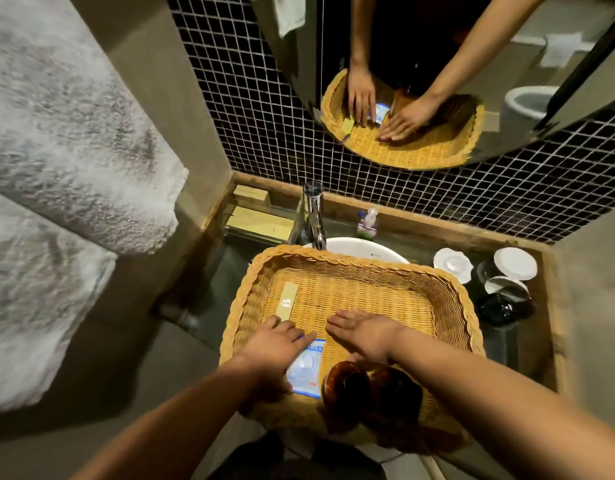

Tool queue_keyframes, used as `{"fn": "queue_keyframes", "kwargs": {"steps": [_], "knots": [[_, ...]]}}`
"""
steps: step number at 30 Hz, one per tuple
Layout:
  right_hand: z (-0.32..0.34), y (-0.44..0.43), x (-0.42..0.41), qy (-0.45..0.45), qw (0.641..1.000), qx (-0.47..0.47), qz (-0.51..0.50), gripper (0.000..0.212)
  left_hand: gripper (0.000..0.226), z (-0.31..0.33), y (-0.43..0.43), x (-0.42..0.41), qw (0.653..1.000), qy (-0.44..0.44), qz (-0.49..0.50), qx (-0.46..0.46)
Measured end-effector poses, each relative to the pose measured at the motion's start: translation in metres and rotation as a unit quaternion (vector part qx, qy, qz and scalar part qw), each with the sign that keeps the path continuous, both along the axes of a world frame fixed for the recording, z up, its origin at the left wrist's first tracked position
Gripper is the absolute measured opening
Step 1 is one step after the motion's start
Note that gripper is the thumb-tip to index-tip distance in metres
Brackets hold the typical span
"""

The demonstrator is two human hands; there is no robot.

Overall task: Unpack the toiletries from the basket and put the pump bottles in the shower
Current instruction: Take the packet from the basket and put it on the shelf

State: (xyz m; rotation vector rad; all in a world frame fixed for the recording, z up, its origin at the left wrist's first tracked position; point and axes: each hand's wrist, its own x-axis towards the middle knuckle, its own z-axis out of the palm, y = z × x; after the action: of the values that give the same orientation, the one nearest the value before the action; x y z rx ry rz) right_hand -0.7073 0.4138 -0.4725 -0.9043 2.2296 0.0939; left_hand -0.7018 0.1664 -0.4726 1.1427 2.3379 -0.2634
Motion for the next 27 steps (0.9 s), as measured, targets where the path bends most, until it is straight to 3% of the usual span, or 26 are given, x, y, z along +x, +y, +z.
{"fn": "queue_keyframes", "kwargs": {"steps": [8,11,14,19,23,27], "knots": [[-0.001,0.015,-0.005,0.003,0.999,-0.014,-0.045,0.082,0.107,-0.004,0.022,-0.017,0.999,0.035,0.029,0.013],[-0.005,0.024,-0.005,-0.019,0.989,-0.038,-0.142,0.084,0.106,-0.004,0.034,-0.032,0.998,0.042,0.047,0.023],[-0.010,0.028,-0.008,-0.064,0.945,-0.091,-0.306,0.084,0.105,-0.007,0.047,-0.046,0.995,0.038,0.079,0.045],[-0.020,0.031,-0.019,-0.049,0.869,-0.177,-0.459,0.076,0.094,-0.014,0.067,-0.062,0.991,0.049,0.103,0.067],[-0.024,0.030,-0.036,-0.025,0.833,-0.244,-0.496,0.068,0.090,-0.015,0.075,-0.075,0.993,0.067,0.061,0.079],[-0.027,0.028,-0.048,0.000,0.815,-0.290,-0.501,0.042,0.085,-0.014,0.078,-0.085,0.986,0.080,0.069,0.126]]}}
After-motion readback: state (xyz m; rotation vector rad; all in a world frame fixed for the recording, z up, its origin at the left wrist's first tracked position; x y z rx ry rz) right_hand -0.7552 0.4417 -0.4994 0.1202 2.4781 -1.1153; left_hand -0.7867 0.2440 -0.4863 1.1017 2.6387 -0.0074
